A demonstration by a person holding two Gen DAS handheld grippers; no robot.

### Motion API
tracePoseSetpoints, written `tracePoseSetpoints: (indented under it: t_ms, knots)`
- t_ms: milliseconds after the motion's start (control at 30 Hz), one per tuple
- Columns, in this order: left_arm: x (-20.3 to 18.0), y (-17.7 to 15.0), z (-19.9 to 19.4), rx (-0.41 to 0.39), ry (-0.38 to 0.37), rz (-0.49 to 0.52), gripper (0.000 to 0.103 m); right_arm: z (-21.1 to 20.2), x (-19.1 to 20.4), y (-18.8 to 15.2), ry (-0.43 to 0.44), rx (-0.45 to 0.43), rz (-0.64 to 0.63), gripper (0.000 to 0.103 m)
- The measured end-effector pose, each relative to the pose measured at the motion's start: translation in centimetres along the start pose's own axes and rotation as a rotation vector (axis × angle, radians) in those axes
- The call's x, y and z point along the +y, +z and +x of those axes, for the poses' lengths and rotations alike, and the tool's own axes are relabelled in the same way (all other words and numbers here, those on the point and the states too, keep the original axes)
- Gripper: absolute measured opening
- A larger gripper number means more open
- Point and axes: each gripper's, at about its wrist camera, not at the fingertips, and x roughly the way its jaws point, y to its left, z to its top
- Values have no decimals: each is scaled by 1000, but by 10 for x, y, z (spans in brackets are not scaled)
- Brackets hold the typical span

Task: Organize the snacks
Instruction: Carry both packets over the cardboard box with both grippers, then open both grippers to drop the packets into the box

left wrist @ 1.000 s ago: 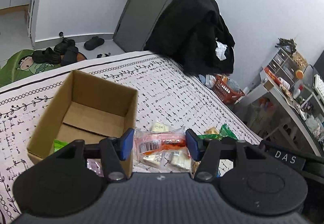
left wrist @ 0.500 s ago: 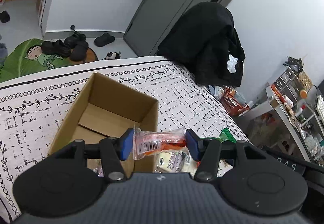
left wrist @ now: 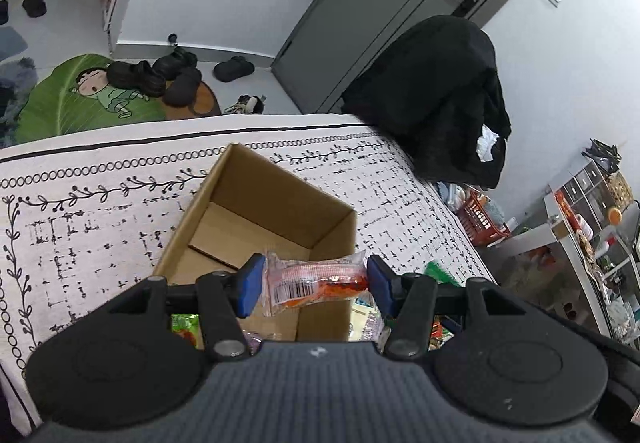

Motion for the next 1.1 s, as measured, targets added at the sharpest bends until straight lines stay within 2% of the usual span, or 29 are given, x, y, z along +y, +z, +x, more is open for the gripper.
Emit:
tracePoseSetpoints:
  t_ms: [167, 367, 400, 467, 533, 633, 900, 1100]
  knots:
    - [5, 3, 0, -10, 35, -8, 58, 3, 7, -1, -4, 7, -12, 23]
    - [10, 5, 1, 5, 33, -26, 64, 4, 12, 0, 8, 20, -16, 27]
    - [11, 5, 1, 6, 38, -29, 65, 4, 12, 0, 10, 22, -16, 28]
    - [12, 5, 0, 5, 45, -33, 68, 3, 11, 0, 9, 23, -7, 41]
    - [13, 6, -1, 3, 49, -36, 71, -1, 8, 1, -2, 14, 0, 48]
    - [13, 7, -1, 5, 62, -38, 78, -8, 1, 1, -22, 4, 5, 49]
    - [-2, 1, 1, 19, 64, 7, 86, -26, -30, 3, -79, -1, 29, 58]
    - [-18, -6, 1, 31, 60, 54, 94, -46, -57, 4, -128, -27, 49, 73]
